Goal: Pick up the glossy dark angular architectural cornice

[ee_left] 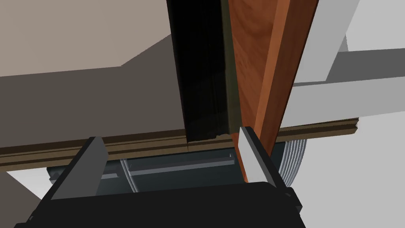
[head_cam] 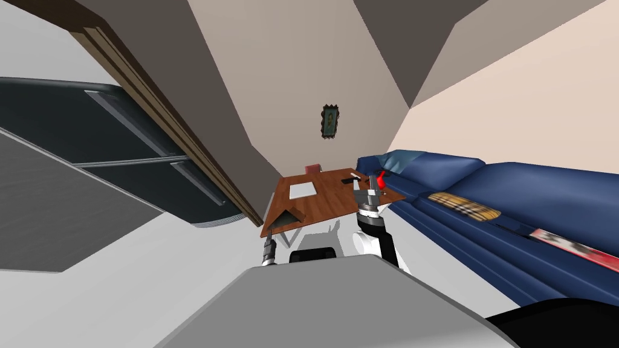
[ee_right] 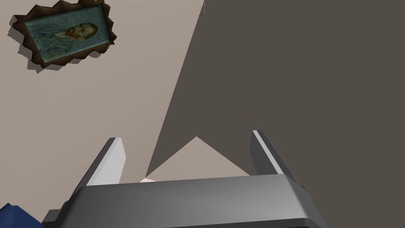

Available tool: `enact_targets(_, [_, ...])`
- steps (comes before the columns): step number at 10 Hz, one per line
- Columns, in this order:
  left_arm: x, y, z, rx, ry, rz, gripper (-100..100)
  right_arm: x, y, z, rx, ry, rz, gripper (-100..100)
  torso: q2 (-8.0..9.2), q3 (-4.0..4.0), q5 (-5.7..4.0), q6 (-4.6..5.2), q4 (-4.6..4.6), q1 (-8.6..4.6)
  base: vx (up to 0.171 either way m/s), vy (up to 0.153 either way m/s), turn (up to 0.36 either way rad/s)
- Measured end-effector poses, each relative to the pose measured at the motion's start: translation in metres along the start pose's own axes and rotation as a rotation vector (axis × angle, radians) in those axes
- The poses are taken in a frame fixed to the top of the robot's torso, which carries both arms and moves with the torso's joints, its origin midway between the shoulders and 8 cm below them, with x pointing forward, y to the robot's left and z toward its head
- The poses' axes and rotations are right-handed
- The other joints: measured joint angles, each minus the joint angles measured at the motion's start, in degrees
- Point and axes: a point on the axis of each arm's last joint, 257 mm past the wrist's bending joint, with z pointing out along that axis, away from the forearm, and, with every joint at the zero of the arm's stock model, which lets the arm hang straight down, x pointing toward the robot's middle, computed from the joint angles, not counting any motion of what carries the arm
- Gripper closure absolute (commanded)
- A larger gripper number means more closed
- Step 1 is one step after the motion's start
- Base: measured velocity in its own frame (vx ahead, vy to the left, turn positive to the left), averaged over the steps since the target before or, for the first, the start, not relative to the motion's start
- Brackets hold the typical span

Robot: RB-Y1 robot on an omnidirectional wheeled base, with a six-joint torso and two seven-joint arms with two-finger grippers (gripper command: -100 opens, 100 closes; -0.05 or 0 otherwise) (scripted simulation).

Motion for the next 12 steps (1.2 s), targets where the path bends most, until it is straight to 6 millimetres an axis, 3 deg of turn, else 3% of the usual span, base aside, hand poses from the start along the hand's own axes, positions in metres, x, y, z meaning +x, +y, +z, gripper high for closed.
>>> enact_targets(1, [0.010, 0.000, -0.002, 0.001, -0.002, -0.018, -100, 0.000, 0.000, 0.000, 0.000, 0.000, 0.000, 0, -0.04, -0.03, 0.00, -0.01, -0.02, -0.01, 0.035, -0.006, -0.003])
enact_targets(2, [0.012, 0.000, -0.002, 0.001, -0.001, -0.020, 0, 0.000, 0.000, 0.000, 0.000, 0.000, 0.000, 0, 0.09, 0.04, -0.01, -0.02, 0.00, 0.02, 0.007, -0.001, 0.001])
enact_targets(3, [0.011, 0.000, -0.002, 0.001, -0.001, -0.020, -100, 0.000, 0.000, 0.000, 0.000, 0.000, 0.000, 0, 0.20, 0.10, 0.00, -0.02, 0.03, 0.04, 0.053, 0.001, 0.215])
enact_targets(12, [0.041, -0.005, -0.014, 0.007, 0.117, -0.014, -100, 0.000, 0.000, 0.000, 0.000, 0.000, 0.000, 0, -0.04, -0.03, 0.01, -0.02, -0.02, 0.07, 0.073, 0.001, 0.133])
